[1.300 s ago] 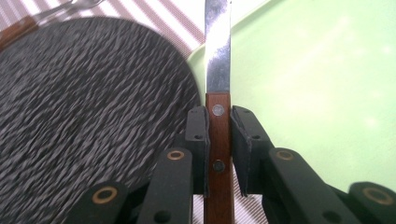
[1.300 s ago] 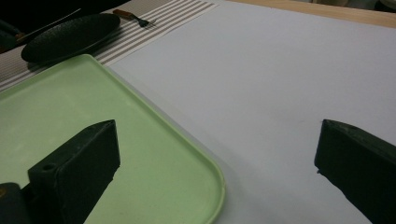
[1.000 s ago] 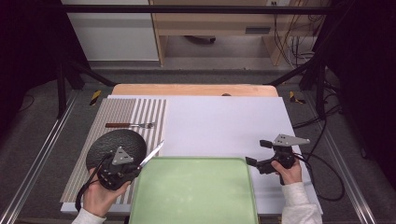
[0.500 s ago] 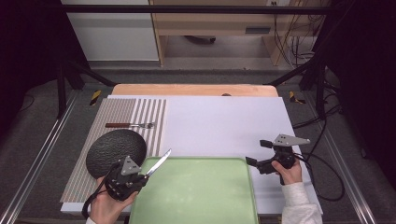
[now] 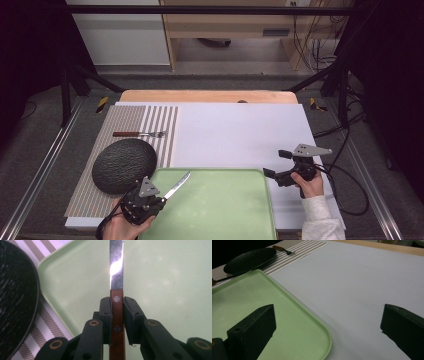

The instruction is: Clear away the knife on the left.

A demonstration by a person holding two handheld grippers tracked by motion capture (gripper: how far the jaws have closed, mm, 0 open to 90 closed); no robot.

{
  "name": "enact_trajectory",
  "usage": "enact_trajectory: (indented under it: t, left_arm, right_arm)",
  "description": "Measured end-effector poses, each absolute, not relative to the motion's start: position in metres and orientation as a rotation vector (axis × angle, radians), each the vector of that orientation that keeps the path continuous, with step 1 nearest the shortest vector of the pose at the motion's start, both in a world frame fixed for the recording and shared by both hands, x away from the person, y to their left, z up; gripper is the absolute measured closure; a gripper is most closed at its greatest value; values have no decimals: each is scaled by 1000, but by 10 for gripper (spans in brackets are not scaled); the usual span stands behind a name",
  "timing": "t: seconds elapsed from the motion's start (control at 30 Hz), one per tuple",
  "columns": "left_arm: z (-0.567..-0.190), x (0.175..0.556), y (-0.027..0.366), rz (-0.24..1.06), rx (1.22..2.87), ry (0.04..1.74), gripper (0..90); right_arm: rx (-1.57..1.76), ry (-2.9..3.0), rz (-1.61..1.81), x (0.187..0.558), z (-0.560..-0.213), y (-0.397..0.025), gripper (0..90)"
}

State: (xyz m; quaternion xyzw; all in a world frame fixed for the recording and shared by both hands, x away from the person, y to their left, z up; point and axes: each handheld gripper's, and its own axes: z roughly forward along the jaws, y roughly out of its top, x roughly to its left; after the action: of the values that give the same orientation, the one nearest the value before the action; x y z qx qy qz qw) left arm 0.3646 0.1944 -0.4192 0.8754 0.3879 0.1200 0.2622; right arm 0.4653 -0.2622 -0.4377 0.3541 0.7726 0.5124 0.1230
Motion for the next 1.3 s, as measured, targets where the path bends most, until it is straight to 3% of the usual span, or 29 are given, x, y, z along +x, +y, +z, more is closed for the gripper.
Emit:
enact_trajectory:
  t: [0.8, 1.3]
  left_arm:
    - [-446, 355, 182, 275, 2484, 1074, 771]
    - [-449, 355, 184, 263, 2475, 1079, 751]
  right_arm:
    - [1033, 2255, 1494, 465, -438, -262, 5]
    - [1034, 2257, 1492, 465, -438, -262, 5]
